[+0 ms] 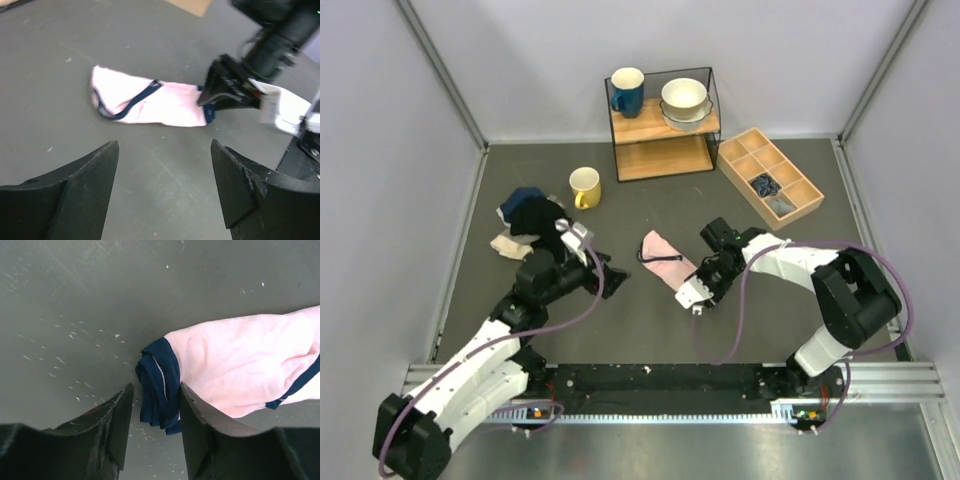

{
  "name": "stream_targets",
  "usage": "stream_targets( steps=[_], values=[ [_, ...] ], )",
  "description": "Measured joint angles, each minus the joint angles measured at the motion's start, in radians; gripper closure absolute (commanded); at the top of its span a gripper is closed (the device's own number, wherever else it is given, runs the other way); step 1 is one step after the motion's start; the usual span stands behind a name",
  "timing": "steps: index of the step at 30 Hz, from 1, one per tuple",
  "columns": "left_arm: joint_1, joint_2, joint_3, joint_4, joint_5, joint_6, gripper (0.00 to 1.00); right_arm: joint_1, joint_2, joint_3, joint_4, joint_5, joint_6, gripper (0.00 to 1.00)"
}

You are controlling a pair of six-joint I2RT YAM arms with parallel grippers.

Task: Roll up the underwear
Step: Roll the underwear to the center of the board.

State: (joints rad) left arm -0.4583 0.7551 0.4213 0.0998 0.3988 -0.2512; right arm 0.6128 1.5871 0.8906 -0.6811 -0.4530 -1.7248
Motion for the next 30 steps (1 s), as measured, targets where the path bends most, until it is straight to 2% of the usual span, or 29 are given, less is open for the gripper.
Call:
stream_targets(
  steps=[4, 6, 9, 13, 19, 25, 30],
  values=[
    [-0.155, -0.08, -0.087, 0.125, 0.0, 0.05, 0.27, 0.0, 0.031, 0.026, -0.001, 0.009, 0.032, 0.85],
    [-0.261, -0.124, -0.147, 0.211, -0.008, 0.101, 0.28, 0.0, 0.05, 0.043, -0.005, 0.011, 0.061, 0.91],
    [-0.393, -0.157, -0.236, 0.305, -0.032, 0.18, 0.3, 0.0, 0.07, 0.071, -0.024, 0.01, 0.096, 0.94],
    [-0.513, -0.139, -0.293, 0.342, -0.067, 0.267, 0.31, 0.0, 0.116, 0.141, -0.103, 0.003, 0.134, 0.97],
    [-0.644, -0.007, -0.292, 0.387, -0.127, 0.365, 0.32, 0.003, 0.202, 0.274, -0.326, -0.053, 0.208, 0.98],
    [-0.745, 0.175, -0.28, 0.449, -0.194, 0.421, 0.32, 0.031, 0.31, 0.391, -0.532, -0.144, 0.309, 0.98],
    [-0.78, 0.336, -0.227, 0.513, -0.241, 0.449, 0.37, 0.042, 0.429, 0.452, -0.599, -0.196, 0.386, 0.98]
  ],
)
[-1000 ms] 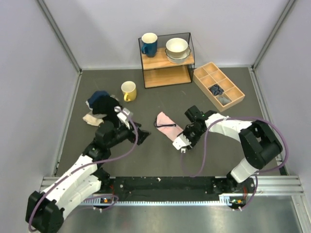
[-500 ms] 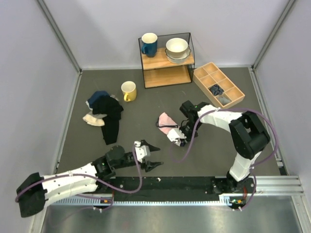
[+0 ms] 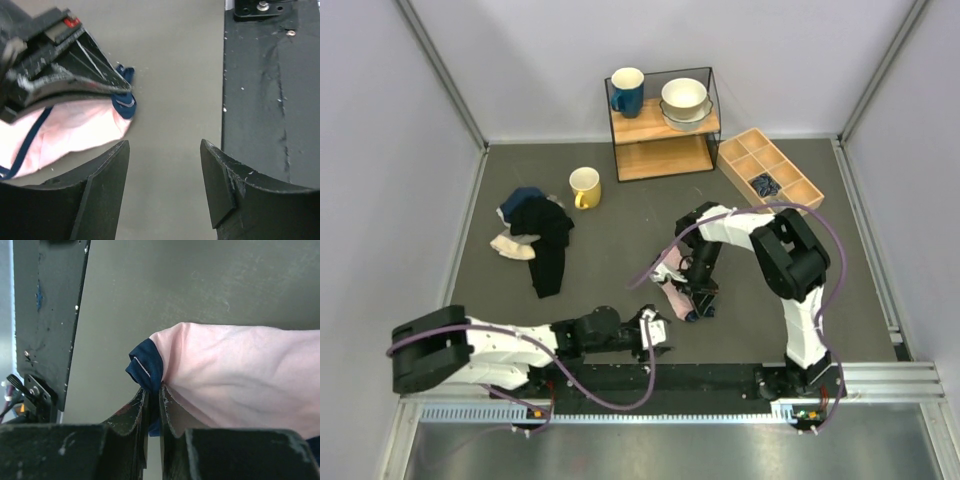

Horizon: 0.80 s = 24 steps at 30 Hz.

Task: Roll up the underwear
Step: Roll the underwear to the center of the board.

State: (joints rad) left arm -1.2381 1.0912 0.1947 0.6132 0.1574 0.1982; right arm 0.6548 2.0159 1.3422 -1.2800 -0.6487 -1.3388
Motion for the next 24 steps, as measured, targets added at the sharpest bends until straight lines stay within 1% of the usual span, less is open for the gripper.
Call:
stream_targets(
  steps=[3, 8, 12, 20, 23, 24],
  values=[
    [-0.007, 0.127, 0.072, 0.033, -0.023, 0.021, 0.39, 0.0, 0.048, 0.018, -0.014, -0.016, 0.034, 0.98],
    [-0.019, 0.283, 0.171, 0.062, -0.061, 0.064, 0.39, 0.0, 0.079, 0.042, -0.037, -0.044, 0.065, 0.97],
    [-0.024, 0.365, 0.216, 0.068, -0.105, 0.097, 0.39, 0.0, 0.097, 0.047, -0.048, -0.063, 0.068, 0.97],
    [-0.025, 0.485, 0.277, 0.041, -0.248, 0.131, 0.37, 0.0, 0.1, 0.048, -0.05, -0.077, 0.067, 0.96],
    [-0.026, 0.526, 0.313, 0.029, -0.278, 0.137, 0.43, 0.0, 0.1, 0.048, -0.051, -0.079, 0.067, 0.95],
    [-0.026, 0.535, 0.318, 0.028, -0.283, 0.137, 0.54, 0.0, 0.1, 0.048, -0.051, -0.079, 0.067, 0.94]
  ],
)
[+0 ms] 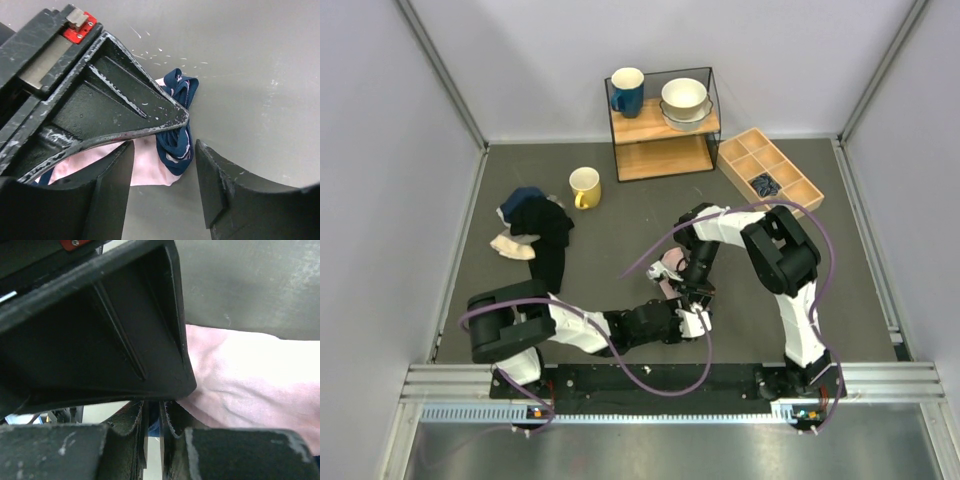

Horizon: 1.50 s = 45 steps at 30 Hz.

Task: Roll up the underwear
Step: Roll the underwear to the center of the board.

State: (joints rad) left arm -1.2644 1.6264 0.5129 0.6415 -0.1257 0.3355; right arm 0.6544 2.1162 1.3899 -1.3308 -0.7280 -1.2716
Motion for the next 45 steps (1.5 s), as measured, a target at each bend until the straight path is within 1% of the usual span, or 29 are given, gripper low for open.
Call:
stream_targets(
  steps=[2, 3, 4, 10, 13, 15, 23, 26, 28, 31, 33, 35, 37, 41, 45],
  values=[
    [0.0, 0.012, 0.008, -0.008, -0.003, -0.004, 0.68, -0.001, 0.0, 0.0, 0.0, -0.001, 0.0, 0.91],
    [0.0, 0.019, 0.013, -0.018, -0.003, -0.004, 0.79, -0.001, 0.0, 0.0, 0.0, -0.003, 0.0, 0.9],
    [-0.001, 0.025, 0.019, -0.027, -0.002, -0.007, 1.0, -0.003, 0.0, 0.0, 0.0, -0.004, 0.0, 0.86],
    [0.003, 0.037, 0.049, -0.08, 0.023, -0.031, 1.0, -0.034, -0.002, 0.0, -0.003, -0.033, -0.003, 0.74],
    [0.04, 0.029, 0.05, -0.092, 0.095, -0.052, 1.0, -0.06, -0.026, 0.0, -0.001, -0.058, 0.002, 0.66],
    [0.091, 0.018, 0.05, -0.106, 0.189, -0.081, 1.0, -0.085, -0.068, -0.001, 0.013, -0.07, 0.015, 0.63],
    [0.309, -0.002, 0.076, -0.214, 0.521, -0.211, 1.0, -0.249, -0.309, -0.018, 0.135, -0.115, 0.068, 0.63],
    [0.394, 0.018, 0.101, -0.255, 0.649, -0.278, 1.0, -0.296, -0.416, -0.083, 0.185, -0.135, 0.06, 0.63],
    [0.452, 0.051, 0.124, -0.27, 0.739, -0.339, 1.0, -0.304, -0.497, -0.15, 0.216, -0.145, 0.04, 0.63],
    [0.522, 0.134, 0.188, -0.294, 0.869, -0.443, 1.0, -0.29, -0.599, -0.249, 0.236, -0.168, -0.019, 0.63],
    [0.559, 0.194, 0.236, -0.312, 0.947, -0.514, 1.0, -0.273, -0.638, -0.306, 0.256, -0.17, -0.052, 0.62],
    [0.592, 0.256, 0.282, -0.321, 1.026, -0.593, 1.0, -0.234, -0.671, -0.368, 0.292, -0.153, -0.072, 0.62],
    [0.614, 0.299, 0.307, -0.322, 1.081, -0.66, 1.0, -0.166, -0.702, -0.433, 0.357, -0.114, -0.079, 0.6],
    [0.635, 0.333, 0.323, -0.32, 1.119, -0.749, 1.0, -0.029, -0.747, -0.521, 0.487, -0.024, -0.072, 0.59],
    [0.646, 0.344, 0.325, -0.32, 1.125, -0.806, 1.0, 0.059, -0.758, -0.561, 0.624, 0.072, -0.062, 0.59]
  ],
)
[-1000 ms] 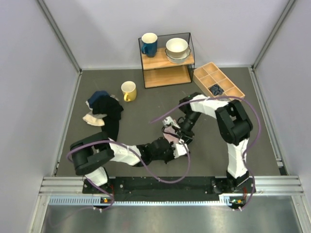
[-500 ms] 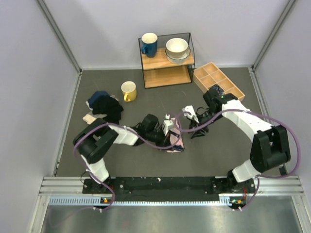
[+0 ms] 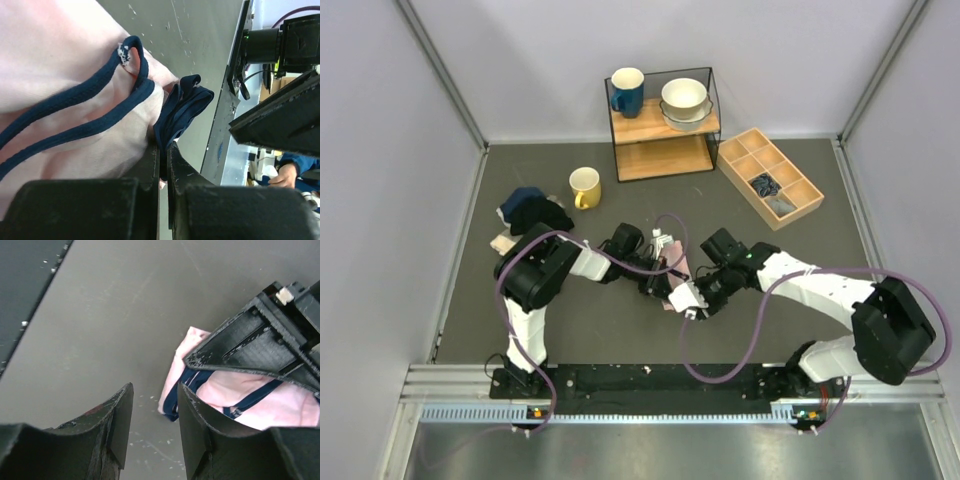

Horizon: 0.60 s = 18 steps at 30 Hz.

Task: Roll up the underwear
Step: Roll the underwear to the center of the board.

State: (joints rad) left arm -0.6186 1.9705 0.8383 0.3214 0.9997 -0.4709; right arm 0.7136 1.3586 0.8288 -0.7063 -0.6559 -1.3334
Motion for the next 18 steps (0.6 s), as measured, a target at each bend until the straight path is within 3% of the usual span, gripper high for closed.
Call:
stream_targets(
  steps=[12, 15, 18],
  values=[
    [0.005, 0.005, 0.001, 0.0, -0.014, -0.079, 0.97, 0.082, 0.078, -0.069, 0.229, 0.196, 0.011, 0.59],
    [0.009, 0.01, -0.002, 0.016, -0.013, -0.104, 0.91, 0.083, 0.1, -0.079, 0.266, 0.224, 0.017, 0.61],
    [0.011, 0.009, -0.021, 0.061, -0.022, -0.131, 0.76, 0.085, 0.126, -0.085, 0.306, 0.247, 0.02, 0.67]
  ],
)
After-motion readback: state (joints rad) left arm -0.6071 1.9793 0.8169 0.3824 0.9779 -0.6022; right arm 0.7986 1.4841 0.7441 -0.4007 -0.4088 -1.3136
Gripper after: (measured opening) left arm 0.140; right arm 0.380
